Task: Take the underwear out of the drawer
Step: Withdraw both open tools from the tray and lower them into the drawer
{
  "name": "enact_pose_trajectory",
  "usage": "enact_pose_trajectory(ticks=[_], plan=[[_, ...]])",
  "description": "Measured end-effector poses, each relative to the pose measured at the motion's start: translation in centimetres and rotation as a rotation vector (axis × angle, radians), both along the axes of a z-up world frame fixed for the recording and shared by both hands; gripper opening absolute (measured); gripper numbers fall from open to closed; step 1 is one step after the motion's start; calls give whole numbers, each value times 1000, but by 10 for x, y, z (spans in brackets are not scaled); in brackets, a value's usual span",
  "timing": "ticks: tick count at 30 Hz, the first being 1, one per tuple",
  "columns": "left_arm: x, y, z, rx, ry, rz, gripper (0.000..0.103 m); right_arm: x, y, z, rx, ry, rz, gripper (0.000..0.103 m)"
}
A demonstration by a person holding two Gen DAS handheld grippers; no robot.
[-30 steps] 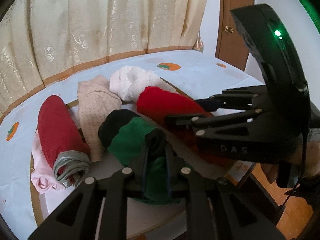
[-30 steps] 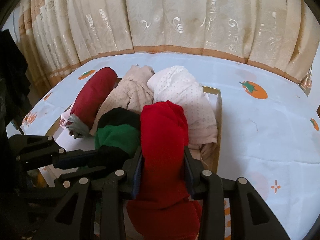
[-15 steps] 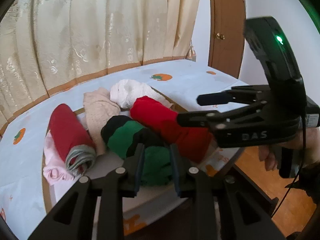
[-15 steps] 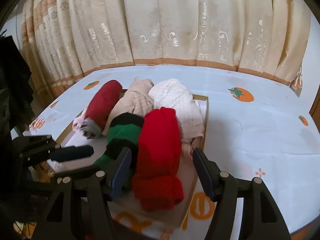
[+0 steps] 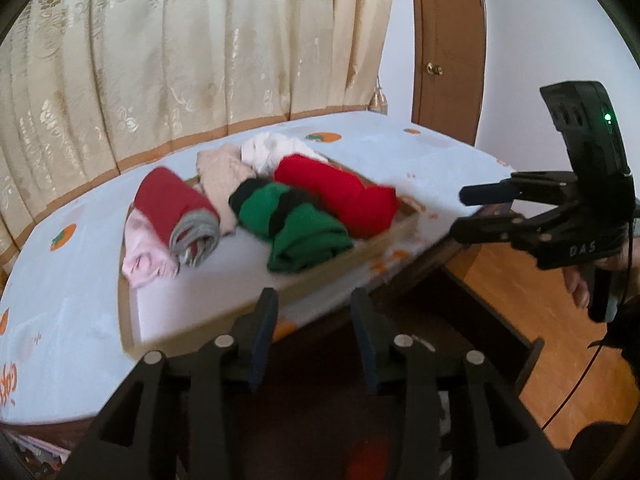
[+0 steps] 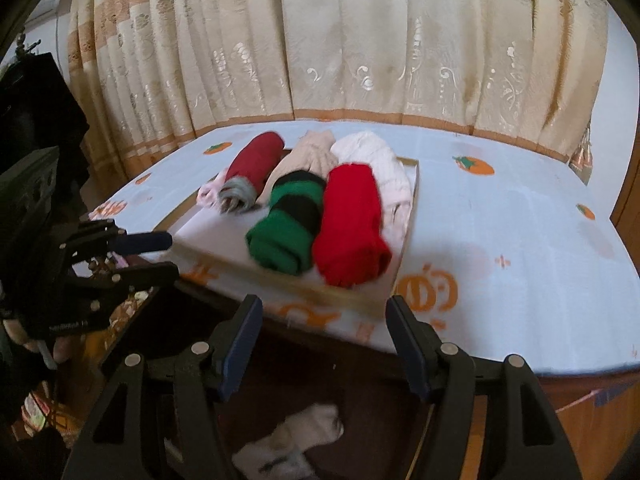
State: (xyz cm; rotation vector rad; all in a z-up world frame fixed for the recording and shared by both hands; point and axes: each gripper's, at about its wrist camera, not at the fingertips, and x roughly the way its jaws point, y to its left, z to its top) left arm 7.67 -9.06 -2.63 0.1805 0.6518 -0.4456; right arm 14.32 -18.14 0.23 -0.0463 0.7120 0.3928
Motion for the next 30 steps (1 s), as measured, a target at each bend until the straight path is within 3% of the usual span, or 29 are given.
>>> enact_pose_trajectory(ticks=[14,21,30], plan=[[-35,12,-63,65,140,-11,39,-49,7,-50,-25,83,15,66],[-38,4,-104,151,308,-82,39,-48,14,-72,-40,118,26,66],[-29,-15,-136,154,490,-143,39,-43,16,-94,-63,148,25,66]])
